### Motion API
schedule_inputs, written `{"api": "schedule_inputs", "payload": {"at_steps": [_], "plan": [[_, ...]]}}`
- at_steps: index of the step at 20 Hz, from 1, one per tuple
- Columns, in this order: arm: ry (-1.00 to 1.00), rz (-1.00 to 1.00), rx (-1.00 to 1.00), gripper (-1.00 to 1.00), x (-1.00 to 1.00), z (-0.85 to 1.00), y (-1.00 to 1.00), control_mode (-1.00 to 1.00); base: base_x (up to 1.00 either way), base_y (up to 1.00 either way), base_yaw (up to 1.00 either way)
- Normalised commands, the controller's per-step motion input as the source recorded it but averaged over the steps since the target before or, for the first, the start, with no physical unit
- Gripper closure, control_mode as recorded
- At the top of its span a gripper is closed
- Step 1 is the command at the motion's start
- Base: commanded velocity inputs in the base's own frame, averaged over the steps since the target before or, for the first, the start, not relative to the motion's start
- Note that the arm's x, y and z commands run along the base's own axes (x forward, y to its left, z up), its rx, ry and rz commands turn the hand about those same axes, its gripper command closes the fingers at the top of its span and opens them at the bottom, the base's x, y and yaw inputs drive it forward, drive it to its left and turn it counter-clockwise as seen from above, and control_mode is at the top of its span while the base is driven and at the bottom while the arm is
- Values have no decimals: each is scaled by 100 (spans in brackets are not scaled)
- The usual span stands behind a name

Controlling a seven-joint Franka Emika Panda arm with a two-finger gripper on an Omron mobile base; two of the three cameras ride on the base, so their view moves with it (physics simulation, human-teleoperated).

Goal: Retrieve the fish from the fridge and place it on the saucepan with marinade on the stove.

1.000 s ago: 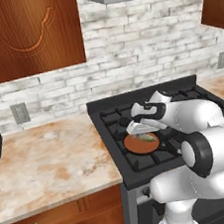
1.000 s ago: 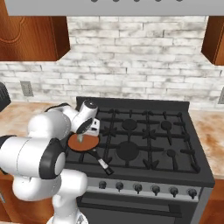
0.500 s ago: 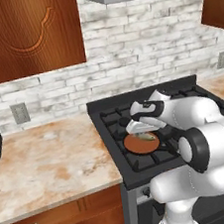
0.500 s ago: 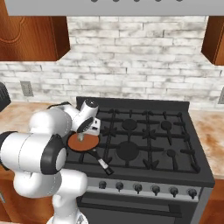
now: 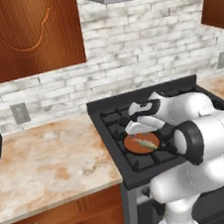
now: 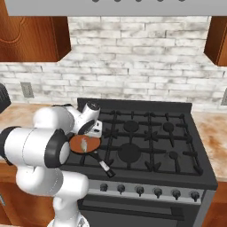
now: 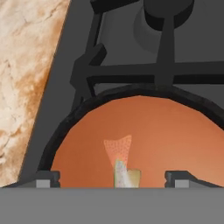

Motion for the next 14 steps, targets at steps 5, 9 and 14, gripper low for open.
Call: {"api": "schedule_inputs", "payload": {"at_steps": [5,9,14], "plan": [[0,0,0,-100,-10,6,-1,-100,0,0,0],[-2,0,0,-100,-50,28,-9,-100,0,0,0],[-7,-1,5,-100,-87,45,-31,-100,0,0,0]]}}
